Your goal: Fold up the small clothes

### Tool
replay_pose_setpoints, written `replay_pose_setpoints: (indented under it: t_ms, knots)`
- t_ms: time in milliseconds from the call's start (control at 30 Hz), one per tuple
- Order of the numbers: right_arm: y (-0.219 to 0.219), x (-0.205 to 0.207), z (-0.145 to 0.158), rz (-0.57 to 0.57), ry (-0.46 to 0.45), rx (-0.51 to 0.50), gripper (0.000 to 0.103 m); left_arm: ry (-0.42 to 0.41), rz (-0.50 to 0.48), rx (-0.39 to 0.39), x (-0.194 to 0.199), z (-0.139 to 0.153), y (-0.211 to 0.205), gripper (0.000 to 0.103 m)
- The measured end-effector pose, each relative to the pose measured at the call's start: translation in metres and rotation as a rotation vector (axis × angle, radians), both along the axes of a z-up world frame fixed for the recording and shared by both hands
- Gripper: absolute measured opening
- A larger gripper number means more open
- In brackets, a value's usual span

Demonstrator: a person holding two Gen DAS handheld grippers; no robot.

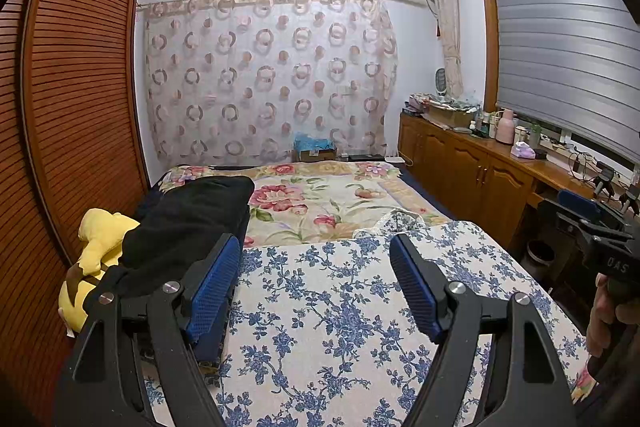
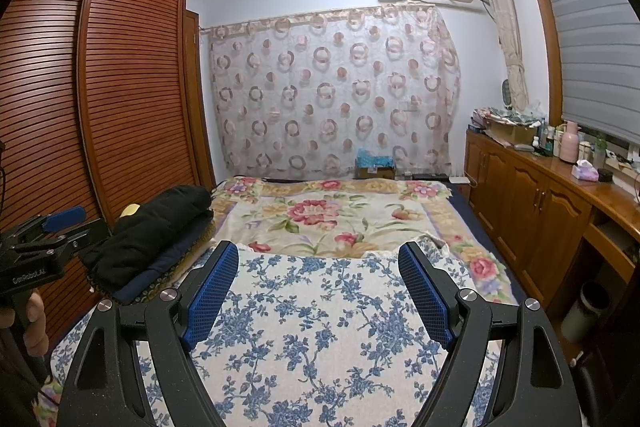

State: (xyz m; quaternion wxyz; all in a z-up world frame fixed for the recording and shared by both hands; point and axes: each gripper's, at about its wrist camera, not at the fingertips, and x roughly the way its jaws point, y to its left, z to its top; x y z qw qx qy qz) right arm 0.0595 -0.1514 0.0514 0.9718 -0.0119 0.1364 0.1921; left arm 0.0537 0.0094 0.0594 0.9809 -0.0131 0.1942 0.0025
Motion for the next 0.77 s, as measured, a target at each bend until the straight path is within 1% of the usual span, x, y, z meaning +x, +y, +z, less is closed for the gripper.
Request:
replay_pose_setpoints:
  t_ms: [767]
  knots:
    - [-0.0053,0.0008,-0.0006,0.005,0.007,0.003,0.084,0.000,0.000,-0.001,0.0001,-0.0006,0.0000,0.078]
